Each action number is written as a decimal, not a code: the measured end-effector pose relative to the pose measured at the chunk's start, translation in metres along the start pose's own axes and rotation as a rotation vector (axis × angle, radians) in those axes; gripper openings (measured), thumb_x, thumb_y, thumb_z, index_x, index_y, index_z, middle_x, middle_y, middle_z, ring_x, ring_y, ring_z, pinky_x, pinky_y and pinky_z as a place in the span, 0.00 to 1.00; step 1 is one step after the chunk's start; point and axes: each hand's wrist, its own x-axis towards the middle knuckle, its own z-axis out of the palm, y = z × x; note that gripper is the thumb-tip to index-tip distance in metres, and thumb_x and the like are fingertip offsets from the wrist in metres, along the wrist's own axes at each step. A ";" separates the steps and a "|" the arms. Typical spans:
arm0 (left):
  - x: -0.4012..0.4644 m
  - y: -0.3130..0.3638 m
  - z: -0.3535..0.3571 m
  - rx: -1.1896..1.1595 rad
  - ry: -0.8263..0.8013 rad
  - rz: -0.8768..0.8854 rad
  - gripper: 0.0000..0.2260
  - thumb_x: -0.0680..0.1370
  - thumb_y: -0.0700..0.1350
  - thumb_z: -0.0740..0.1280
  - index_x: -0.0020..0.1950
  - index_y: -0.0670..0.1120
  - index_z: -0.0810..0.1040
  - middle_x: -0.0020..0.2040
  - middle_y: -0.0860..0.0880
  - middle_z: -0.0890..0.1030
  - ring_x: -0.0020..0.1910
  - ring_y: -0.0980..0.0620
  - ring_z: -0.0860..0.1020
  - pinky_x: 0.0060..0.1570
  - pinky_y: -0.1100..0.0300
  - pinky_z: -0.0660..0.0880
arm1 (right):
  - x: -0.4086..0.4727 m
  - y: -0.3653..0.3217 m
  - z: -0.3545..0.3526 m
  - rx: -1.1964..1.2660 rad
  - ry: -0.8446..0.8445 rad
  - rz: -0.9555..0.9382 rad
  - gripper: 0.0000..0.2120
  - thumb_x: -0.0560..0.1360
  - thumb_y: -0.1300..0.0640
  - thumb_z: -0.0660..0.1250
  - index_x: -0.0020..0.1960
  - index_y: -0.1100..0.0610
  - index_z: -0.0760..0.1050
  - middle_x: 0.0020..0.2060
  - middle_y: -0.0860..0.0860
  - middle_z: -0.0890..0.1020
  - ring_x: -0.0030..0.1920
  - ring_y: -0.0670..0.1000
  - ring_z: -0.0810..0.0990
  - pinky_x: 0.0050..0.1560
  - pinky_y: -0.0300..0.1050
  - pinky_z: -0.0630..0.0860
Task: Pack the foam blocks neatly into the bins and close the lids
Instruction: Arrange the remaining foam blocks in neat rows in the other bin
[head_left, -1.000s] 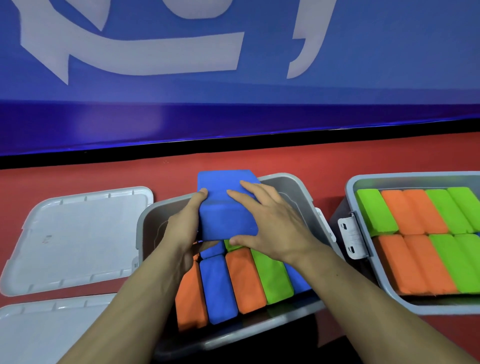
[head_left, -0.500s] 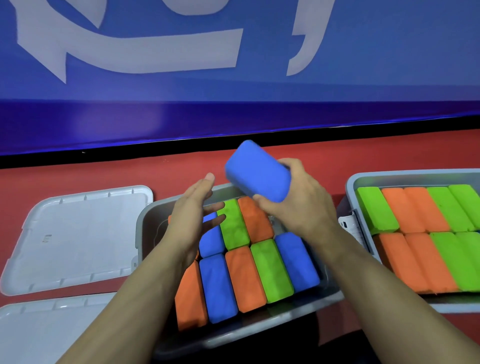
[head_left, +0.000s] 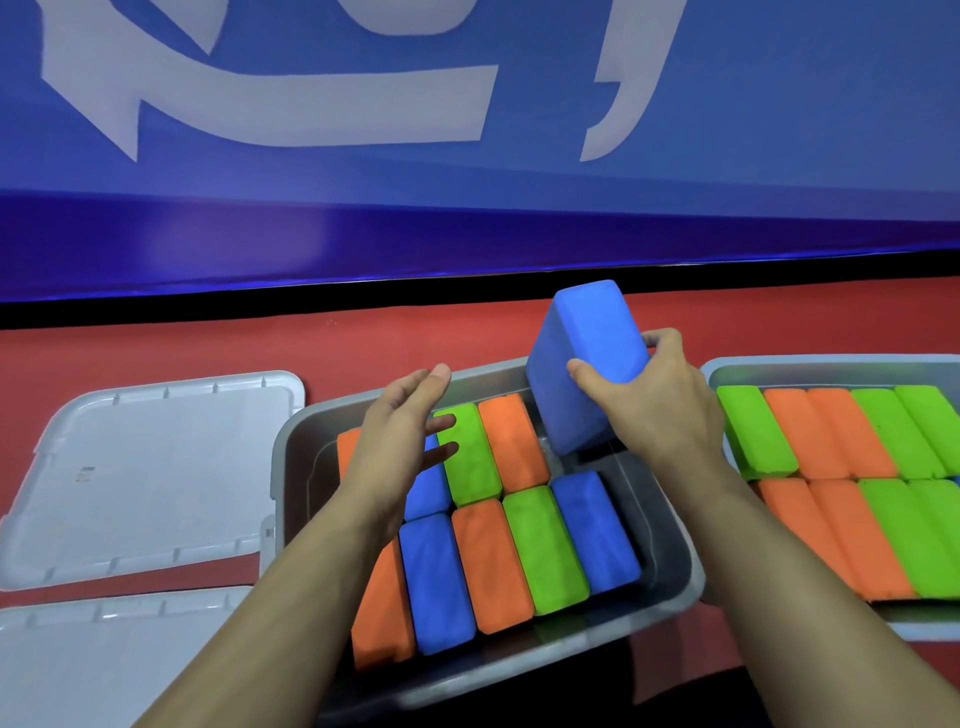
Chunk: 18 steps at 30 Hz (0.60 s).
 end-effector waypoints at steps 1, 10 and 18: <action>0.000 0.001 -0.001 0.001 0.003 -0.003 0.21 0.80 0.58 0.67 0.70 0.51 0.74 0.62 0.56 0.79 0.59 0.52 0.81 0.48 0.58 0.79 | 0.001 0.001 0.001 -0.017 -0.005 -0.002 0.34 0.66 0.28 0.70 0.60 0.50 0.66 0.52 0.54 0.81 0.53 0.62 0.80 0.51 0.55 0.76; -0.001 -0.001 0.000 0.009 0.013 -0.026 0.20 0.81 0.57 0.67 0.69 0.50 0.76 0.62 0.55 0.79 0.59 0.50 0.81 0.50 0.55 0.81 | 0.004 0.015 0.035 0.020 -0.142 -0.013 0.39 0.71 0.32 0.69 0.75 0.42 0.57 0.64 0.56 0.80 0.61 0.64 0.79 0.56 0.56 0.75; -0.001 -0.004 -0.004 0.054 -0.015 -0.011 0.21 0.81 0.56 0.67 0.72 0.50 0.74 0.63 0.57 0.79 0.60 0.51 0.81 0.51 0.56 0.80 | 0.020 0.022 0.081 -0.241 -0.223 -0.097 0.35 0.79 0.33 0.56 0.81 0.42 0.48 0.67 0.61 0.75 0.64 0.64 0.76 0.58 0.56 0.73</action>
